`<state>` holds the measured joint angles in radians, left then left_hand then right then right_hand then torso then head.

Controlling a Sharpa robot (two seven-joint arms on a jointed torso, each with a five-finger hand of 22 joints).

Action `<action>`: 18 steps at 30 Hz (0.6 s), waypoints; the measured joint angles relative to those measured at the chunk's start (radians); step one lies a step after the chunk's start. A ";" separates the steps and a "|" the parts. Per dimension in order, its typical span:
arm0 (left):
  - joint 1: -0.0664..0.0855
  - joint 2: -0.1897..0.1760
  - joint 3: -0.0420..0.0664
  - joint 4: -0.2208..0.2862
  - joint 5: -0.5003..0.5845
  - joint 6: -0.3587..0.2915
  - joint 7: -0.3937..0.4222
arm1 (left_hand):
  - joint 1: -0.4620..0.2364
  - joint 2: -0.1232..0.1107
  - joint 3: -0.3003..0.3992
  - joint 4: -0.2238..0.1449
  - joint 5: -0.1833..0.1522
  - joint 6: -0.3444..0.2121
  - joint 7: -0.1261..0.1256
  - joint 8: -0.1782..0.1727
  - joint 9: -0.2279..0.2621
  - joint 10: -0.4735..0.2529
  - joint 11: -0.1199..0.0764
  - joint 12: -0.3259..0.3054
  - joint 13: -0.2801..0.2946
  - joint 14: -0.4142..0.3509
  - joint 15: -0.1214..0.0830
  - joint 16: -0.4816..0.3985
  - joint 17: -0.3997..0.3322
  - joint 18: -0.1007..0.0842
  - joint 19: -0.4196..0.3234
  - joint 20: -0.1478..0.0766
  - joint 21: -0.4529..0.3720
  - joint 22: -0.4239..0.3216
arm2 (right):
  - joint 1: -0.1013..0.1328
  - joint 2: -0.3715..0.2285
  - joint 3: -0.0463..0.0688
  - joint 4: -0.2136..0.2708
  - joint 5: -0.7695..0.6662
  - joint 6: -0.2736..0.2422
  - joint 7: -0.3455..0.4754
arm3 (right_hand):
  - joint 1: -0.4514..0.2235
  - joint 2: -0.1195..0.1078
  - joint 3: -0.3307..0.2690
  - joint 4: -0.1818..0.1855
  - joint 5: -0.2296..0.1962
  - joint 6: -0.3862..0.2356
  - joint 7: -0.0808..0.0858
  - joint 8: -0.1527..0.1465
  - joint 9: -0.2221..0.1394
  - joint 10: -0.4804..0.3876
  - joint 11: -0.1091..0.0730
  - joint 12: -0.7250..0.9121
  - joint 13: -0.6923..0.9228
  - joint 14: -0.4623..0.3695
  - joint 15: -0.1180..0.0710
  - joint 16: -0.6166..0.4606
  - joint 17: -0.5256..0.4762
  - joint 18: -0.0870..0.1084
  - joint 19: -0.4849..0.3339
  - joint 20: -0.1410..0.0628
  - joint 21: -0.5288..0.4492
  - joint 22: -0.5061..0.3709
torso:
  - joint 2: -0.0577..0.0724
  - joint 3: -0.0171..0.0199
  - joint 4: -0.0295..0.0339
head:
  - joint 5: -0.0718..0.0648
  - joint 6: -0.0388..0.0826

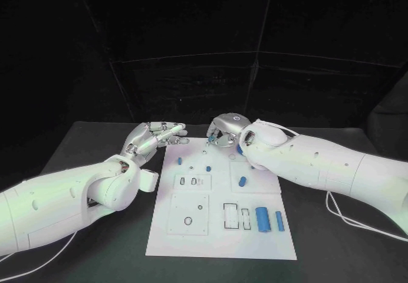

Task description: Assemble the parts on the task board

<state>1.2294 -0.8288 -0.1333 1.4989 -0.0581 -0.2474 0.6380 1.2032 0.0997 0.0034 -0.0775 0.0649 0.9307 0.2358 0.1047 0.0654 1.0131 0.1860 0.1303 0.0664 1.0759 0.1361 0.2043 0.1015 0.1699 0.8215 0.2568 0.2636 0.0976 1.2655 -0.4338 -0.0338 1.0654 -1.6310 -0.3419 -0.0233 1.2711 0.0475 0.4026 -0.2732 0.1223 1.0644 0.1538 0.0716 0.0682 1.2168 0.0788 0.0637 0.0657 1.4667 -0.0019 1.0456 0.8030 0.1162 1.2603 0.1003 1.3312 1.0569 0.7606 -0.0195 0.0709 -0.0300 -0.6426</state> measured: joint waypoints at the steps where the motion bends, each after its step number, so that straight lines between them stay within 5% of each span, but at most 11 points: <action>1: 0.001 -0.001 0.000 0.001 0.000 0.000 0.000 | 0.000 0.000 0.000 0.000 0.000 0.000 0.000 0.000 0.000 0.000 0.000 0.000 0.000 0.000 0.000 0.000 0.000 0.000 0.000 0.000 0.000 0.000 | 0.000 0.003 0.000 -0.003 0.000 0.000 0.000 | 0.000 0.000 0.000 0.000 0.000 0.000 0.000 0.000 0.000 0.000 0.000 0.000 0.000 0.000 0.000 0.000 0.000 0.000 0.000 0.000 0.000 0.000 | 0.001 -0.0005 0.0007 | -0.001 0.000; 18: 0.004 -0.002 0.000 0.002 0.001 0.000 -0.001 | 0.000 0.000 0.000 0.000 0.000 0.000 0.000 0.000 0.000 0.000 0.000 0.000 0.000 0.000 0.000 0.000 0.000 0.000 0.000 0.000 0.000 0.000 | 0.003 0.026 0.001 -0.026 0.001 0.037 0.004 | -0.005 -0.005 0.007 0.007 0.000 -0.001 0.000 -0.002 -0.001 -0.002 0.002 0.000 -0.001 0.000 0.000 0.010 0.008 0.000 0.004 0.004 0.004 0.005 | 0.006 -0.0025 0.0039 | 0.001 -0.006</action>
<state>1.2338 -0.8309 -0.1333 1.5007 -0.0574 -0.2474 0.6373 1.2032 0.0997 0.0034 -0.0774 0.0649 0.9308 0.2357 0.1047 0.0654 1.0131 0.1859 0.1303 0.0664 1.0759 0.1361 0.2043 0.1016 0.1699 0.8214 0.2568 0.2636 0.0978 1.2687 -0.4082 -0.0326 1.0395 -1.6297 -0.3044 -0.0197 1.2659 0.0423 0.4095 -0.2662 0.1220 1.0638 0.1536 0.0693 0.0675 1.2145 0.0809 0.0637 0.0650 1.4667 -0.0019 1.0559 0.8113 0.1162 1.2639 0.1038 1.3352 1.0620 0.7663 -0.0220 0.0749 -0.0291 -0.6485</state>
